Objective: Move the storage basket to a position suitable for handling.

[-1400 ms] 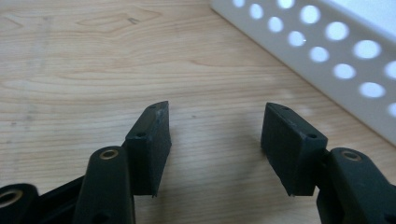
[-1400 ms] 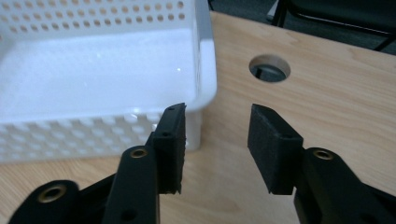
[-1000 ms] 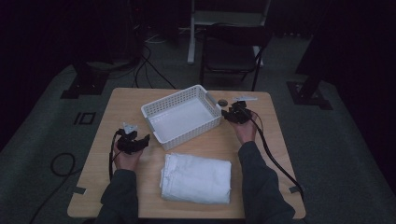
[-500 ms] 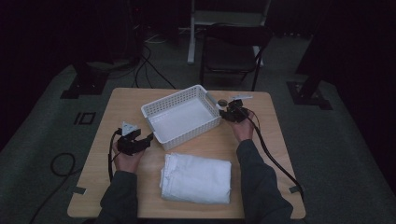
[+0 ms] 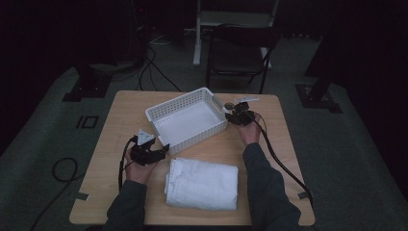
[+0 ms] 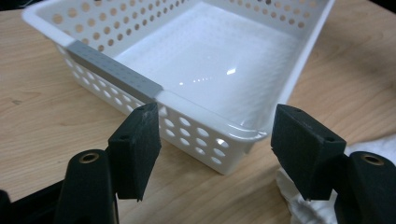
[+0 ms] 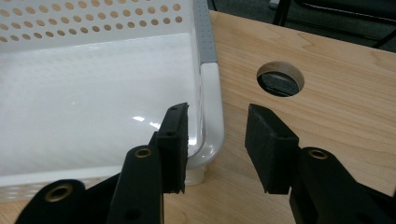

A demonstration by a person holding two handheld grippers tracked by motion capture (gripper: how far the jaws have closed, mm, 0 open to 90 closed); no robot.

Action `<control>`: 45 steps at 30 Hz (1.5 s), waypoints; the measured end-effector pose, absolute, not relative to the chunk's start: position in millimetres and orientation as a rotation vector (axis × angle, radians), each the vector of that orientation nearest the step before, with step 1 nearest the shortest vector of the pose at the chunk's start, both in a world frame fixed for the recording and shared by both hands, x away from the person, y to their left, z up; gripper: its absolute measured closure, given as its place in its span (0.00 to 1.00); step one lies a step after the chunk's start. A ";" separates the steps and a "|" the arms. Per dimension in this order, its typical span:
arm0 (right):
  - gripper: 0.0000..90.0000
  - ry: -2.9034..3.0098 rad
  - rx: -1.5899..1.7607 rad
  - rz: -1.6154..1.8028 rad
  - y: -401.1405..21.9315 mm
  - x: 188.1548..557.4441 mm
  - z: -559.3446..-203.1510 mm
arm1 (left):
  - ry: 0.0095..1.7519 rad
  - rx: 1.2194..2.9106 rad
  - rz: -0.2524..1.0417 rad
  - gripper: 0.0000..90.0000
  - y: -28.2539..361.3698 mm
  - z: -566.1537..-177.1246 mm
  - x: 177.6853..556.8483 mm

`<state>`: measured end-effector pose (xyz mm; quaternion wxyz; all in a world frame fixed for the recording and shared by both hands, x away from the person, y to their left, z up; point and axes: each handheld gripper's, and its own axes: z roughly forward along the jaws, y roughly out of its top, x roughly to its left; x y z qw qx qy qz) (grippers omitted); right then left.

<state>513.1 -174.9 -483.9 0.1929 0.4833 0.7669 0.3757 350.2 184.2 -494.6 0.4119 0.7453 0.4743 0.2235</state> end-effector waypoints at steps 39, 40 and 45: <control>0.68 2.208 1.348 0.953 -169.0 486.4 -489.1 | 1.236 1.938 0.547 0.65 193.2 -510.0 387.9; 0.69 2.214 1.345 0.954 -168.4 485.7 -489.2 | 1.233 1.943 0.551 0.67 192.2 -509.6 388.7; 0.70 2.218 1.333 0.953 -168.5 480.5 -488.2 | 1.231 1.947 0.543 0.73 191.7 -510.2 391.4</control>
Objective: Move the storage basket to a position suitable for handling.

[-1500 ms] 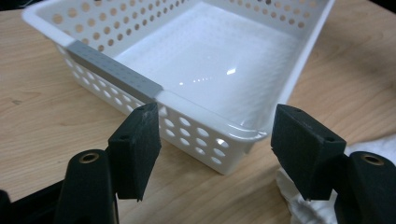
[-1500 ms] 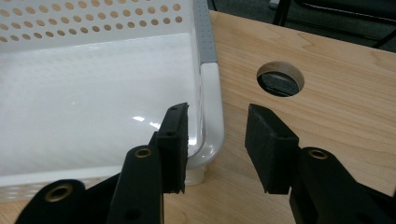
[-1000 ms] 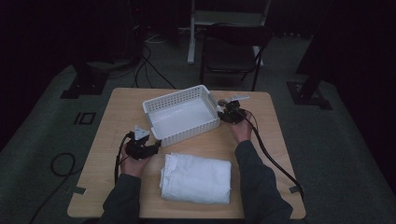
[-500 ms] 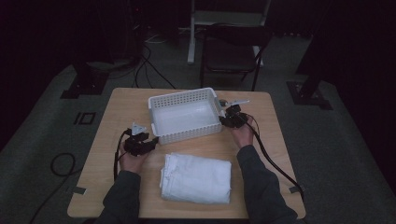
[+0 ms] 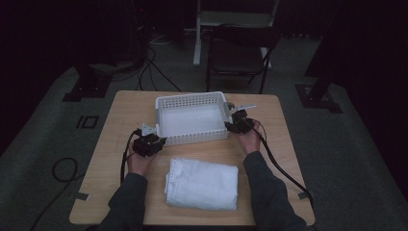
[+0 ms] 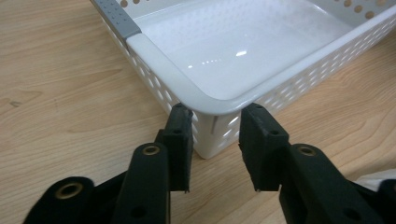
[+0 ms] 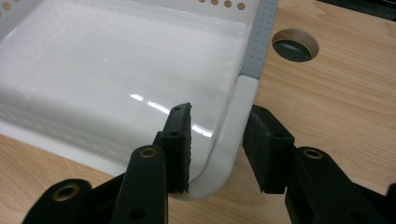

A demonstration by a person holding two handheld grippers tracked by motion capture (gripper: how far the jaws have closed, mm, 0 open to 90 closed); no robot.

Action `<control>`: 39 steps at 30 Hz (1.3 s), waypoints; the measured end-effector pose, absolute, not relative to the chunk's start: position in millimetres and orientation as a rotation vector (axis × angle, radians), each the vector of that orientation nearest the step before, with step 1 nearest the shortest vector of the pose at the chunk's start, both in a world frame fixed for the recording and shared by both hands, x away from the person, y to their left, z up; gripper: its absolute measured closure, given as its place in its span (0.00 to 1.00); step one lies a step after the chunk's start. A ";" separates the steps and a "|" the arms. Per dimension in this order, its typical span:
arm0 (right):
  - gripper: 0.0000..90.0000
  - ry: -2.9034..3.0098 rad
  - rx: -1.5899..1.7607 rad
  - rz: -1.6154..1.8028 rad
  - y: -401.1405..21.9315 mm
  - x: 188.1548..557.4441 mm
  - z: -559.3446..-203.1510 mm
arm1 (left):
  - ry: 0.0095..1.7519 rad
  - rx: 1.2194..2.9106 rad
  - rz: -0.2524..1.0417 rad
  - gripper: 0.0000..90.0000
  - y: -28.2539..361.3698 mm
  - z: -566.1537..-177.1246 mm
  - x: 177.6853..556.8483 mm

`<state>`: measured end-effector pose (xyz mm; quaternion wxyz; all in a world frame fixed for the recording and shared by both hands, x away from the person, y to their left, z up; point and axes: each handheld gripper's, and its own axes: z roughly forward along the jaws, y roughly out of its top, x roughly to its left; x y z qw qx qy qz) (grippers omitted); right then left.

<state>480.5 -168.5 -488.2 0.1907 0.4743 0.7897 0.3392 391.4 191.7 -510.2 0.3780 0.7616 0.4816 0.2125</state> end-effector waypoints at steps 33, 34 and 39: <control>0.66 2.174 1.399 1.007 -194.6 439.5 -490.2 | 1.195 1.958 0.531 0.78 178.0 -509.1 387.8; 0.66 2.173 1.395 1.000 -194.4 438.8 -490.0 | 1.194 1.961 0.531 0.78 177.9 -508.9 387.6; 0.65 2.169 1.392 0.994 -193.1 436.8 -490.3 | 1.201 1.959 0.534 0.78 177.6 -508.7 386.4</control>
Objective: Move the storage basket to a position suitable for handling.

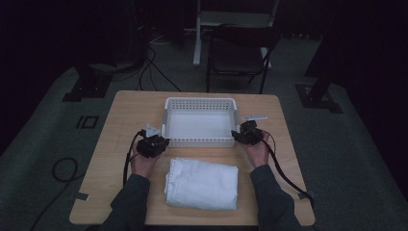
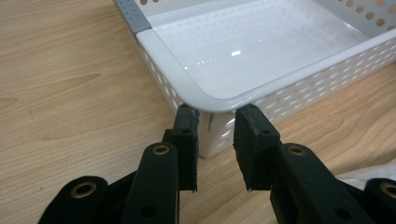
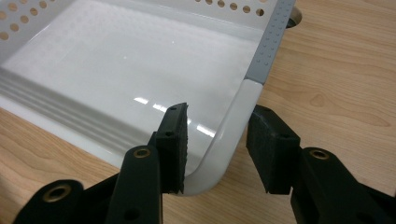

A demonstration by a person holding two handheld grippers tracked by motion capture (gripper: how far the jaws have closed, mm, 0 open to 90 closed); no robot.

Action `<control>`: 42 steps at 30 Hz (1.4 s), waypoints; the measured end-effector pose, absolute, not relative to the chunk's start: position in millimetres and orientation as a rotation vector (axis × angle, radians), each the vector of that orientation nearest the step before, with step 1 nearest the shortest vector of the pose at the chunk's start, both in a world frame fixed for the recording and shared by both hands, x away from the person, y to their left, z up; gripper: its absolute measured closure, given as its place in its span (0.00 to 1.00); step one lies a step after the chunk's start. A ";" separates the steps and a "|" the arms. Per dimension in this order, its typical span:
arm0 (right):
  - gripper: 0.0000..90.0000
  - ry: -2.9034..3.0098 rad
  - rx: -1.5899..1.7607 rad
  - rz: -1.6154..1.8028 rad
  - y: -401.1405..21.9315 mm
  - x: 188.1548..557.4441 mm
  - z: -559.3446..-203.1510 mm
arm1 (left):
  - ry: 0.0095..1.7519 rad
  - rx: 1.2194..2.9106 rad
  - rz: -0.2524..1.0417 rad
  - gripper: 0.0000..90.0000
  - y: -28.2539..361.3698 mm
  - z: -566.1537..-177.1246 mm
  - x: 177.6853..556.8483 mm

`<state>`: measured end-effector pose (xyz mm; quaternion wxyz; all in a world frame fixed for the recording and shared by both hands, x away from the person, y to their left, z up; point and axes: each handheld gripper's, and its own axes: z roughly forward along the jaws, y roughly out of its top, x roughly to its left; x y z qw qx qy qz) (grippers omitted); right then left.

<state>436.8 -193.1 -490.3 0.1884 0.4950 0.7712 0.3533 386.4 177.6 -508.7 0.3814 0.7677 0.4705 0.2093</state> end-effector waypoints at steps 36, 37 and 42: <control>0.44 2.147 1.262 1.097 -205.6 348.5 -476.8 | 1.140 1.985 0.476 0.48 159.5 -488.4 330.0; 0.44 2.154 1.254 1.102 -205.3 344.9 -476.4 | 1.135 1.990 0.469 0.48 158.1 -488.4 327.8; 0.44 2.191 1.204 1.108 -202.6 326.7 -475.0 | 1.124 2.001 0.444 0.48 155.9 -489.0 316.7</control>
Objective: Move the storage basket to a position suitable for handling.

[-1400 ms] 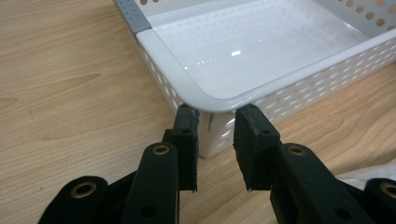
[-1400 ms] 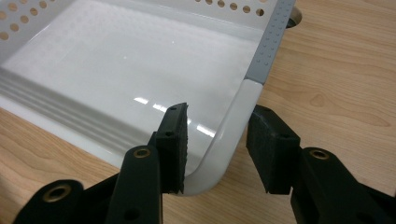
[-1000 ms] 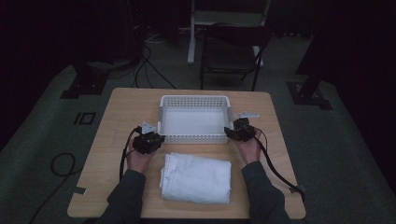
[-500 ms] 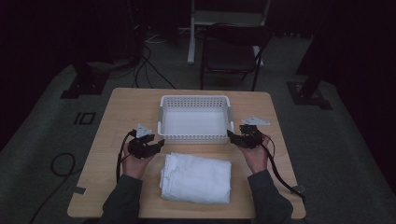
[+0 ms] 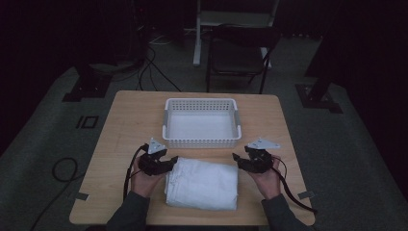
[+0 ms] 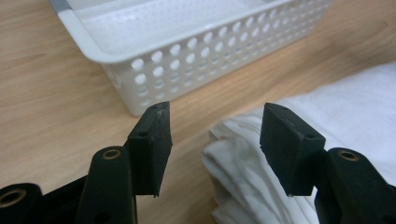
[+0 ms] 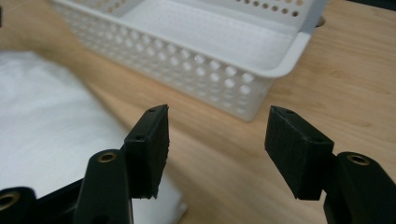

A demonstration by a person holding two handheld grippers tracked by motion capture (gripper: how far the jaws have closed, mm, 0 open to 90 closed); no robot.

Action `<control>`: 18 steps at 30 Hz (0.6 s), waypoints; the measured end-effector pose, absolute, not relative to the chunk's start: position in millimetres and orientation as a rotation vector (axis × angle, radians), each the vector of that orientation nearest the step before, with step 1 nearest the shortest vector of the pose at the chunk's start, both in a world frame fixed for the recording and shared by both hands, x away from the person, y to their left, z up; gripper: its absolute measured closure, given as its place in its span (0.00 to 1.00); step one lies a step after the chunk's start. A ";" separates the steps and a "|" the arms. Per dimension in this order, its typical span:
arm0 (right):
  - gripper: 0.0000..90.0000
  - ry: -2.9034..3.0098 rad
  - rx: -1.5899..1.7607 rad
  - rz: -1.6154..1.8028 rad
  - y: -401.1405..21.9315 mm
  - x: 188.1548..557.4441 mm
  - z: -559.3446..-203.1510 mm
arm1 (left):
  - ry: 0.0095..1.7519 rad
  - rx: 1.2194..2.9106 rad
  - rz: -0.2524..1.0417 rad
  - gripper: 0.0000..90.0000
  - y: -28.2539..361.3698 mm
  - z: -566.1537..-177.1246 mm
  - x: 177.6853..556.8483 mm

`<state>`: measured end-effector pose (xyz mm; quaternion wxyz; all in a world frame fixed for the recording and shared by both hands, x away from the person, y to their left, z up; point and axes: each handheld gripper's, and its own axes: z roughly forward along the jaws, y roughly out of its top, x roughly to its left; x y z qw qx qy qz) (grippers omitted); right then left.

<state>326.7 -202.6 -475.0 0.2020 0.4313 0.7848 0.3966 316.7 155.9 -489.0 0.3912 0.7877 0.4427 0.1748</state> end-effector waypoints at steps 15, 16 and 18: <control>0.41 2.341 1.196 1.120 -196.7 290.9 -495.5 | 1.064 2.011 0.394 0.44 149.6 -479.6 280.0; 0.40 2.354 1.197 1.116 -196.5 288.6 -495.9 | 1.058 2.017 0.395 0.44 148.4 -480.4 278.3; 0.38 2.371 1.199 1.115 -196.2 284.0 -496.8 | 1.053 2.023 0.379 0.44 147.1 -483.1 276.3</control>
